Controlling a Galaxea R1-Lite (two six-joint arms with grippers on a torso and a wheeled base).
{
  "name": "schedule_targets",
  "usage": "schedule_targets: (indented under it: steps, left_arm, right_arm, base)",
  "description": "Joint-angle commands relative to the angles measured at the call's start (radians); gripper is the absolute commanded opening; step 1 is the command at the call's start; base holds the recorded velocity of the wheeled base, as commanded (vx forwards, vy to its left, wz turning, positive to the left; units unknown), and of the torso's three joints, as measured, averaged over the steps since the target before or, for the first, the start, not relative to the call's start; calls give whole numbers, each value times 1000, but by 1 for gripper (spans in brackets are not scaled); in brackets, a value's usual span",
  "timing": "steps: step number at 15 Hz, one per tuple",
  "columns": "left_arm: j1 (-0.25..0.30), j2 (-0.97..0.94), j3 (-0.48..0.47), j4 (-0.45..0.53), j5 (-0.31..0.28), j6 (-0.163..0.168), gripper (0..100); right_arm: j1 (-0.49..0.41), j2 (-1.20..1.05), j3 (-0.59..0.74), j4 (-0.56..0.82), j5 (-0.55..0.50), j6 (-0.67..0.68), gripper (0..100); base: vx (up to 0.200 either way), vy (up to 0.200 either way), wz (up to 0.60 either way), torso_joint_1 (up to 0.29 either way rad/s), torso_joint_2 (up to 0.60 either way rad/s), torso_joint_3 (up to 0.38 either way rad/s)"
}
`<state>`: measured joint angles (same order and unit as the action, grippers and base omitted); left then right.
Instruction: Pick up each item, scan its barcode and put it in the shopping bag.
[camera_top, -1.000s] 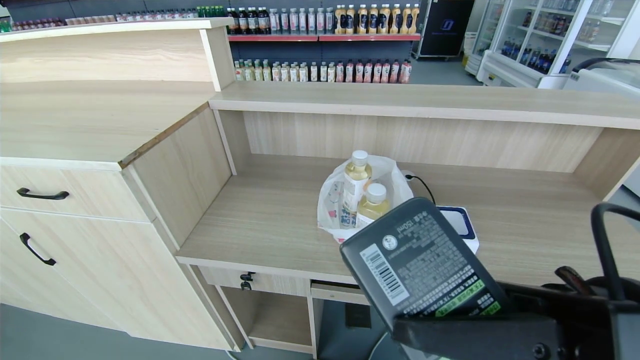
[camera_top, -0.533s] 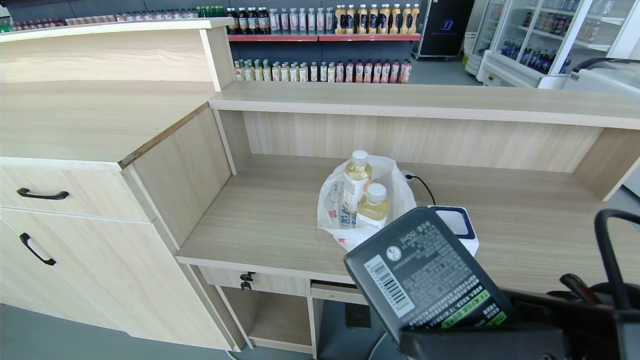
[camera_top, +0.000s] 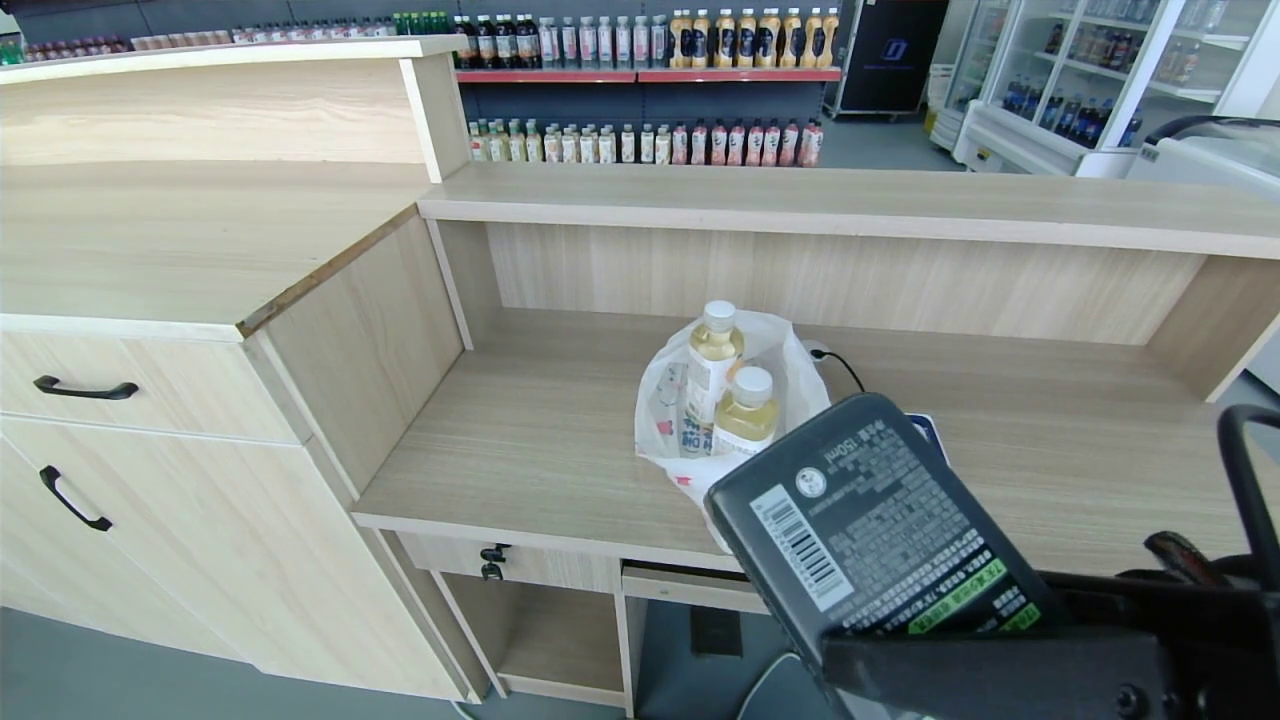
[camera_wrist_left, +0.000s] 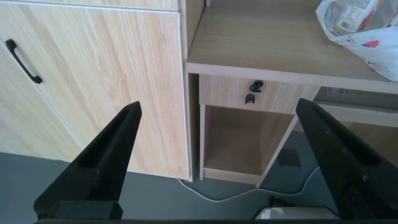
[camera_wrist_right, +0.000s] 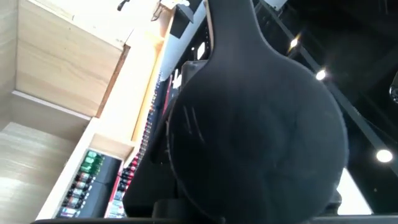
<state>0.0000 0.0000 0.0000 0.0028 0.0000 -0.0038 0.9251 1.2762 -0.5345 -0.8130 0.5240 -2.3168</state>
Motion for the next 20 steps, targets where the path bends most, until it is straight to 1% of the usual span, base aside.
schedule_targets:
  steps: [1, 2, 3, 4, 5, 6, 7, 8, 9, 10, 11, 13, 14, 15, 16, 17, 18, 19, 20]
  left_arm:
    - [0, 0, 0, 0, 0, -1, 100]
    - [0, 0, 0, 0, 0, -1, 100]
    - [0, 0, 0, 0, 0, -1, 100]
    - [0, 0, 0, 0, 0, -1, 100]
    - [0, 0, 0, 0, 0, -1, 100]
    - [0, 0, 0, 0, 0, -1, 100]
    - [0, 0, 0, 0, 0, -1, 100]
    - [0, 0, 0, 0, 0, -1, 100]
    - [0, 0, 0, 0, 0, -1, 100]
    - [0, 0, 0, 0, 0, -1, 100]
    - [0, 0, 0, 0, 0, -1, 100]
    - [0, 0, 0, 0, 0, -1, 100]
    - [0, 0, 0, 0, 0, -1, 100]
    - [0, 0, 0, 0, 0, -1, 100]
    - [0, 0, 0, 0, 0, -1, 100]
    - [0, 0, 0, 0, 0, -1, 100]
    - [0, 0, 0, 0, 0, -1, 100]
    - [0, 0, 0, 0, 0, -1, 100]
    - [0, 0, 0, 0, 0, -1, 100]
  right_arm:
    - [-48, 2, -35, -11, -68, 102, 0]
    - [-155, -5, -58, -11, -211, 412, 0]
    - [-298, -44, -44, -8, -349, 729, 0]
    - [-427, -86, -39, -5, -476, 942, 0]
    - [-558, -121, -29, 9, -544, 1071, 0]
    - [-601, -129, -24, 14, -544, 1097, 0]
    - [-865, -161, 30, 21, -513, 1166, 0]
    - [-968, -172, 47, 23, -490, 1189, 0]
    - [-1031, -179, 54, 23, -457, 1217, 0]
    - [-1085, -184, 56, 23, -383, 1281, 0]
    - [-1092, -182, 53, 14, -341, 1309, 0]
    - [-1089, -175, 51, -5, -332, 1347, 0]
    - [-1091, -173, 51, 2, -335, 1375, 0]
    - [-1089, -169, 47, 21, -340, 1433, 0]
    - [-1091, -164, 22, 57, -357, 1475, 0]
    - [-1092, -167, 13, 87, -420, 1482, 0]
    - [-1086, -169, 10, 106, -452, 1530, 0]
    - [-1080, -158, -7, 123, -457, 1614, 0]
    - [-1080, -129, -58, 167, -449, 1726, 0]
  base:
    - [0, 0, 0, 0, 0, 0]
    - [0, 0, 0, 0, 0, 0]
    - [0, 0, 0, 0, 0, 0]
    - [0, 0, 0, 0, 0, 0]
    - [0, 0, 0, 0, 0, 0]
    - [0, 0, 0, 0, 0, 0]
    - [0, 0, 0, 0, 0, 0]
    - [0, 0, 0, 0, 0, 0]
    - [0, 0, 0, 0, 0, 0]
    - [0, 0, 0, 0, 0, 0]
    - [0, 0, 0, 0, 0, 0]
    - [0, 0, 0, 0, 0, 0]
    - [0, 0, 0, 0, 0, 0]
    - [0, 0, 0, 0, 0, 0]
    - [0, 0, 600, 7, -2, 2]
    - [0, 0, 600, -2, 2, -2]
    - [0, 0, 600, -2, 2, 7]
    - [0, 0, 600, 2, 12, 2]
    - [0, 0, 600, 7, 2, 2]
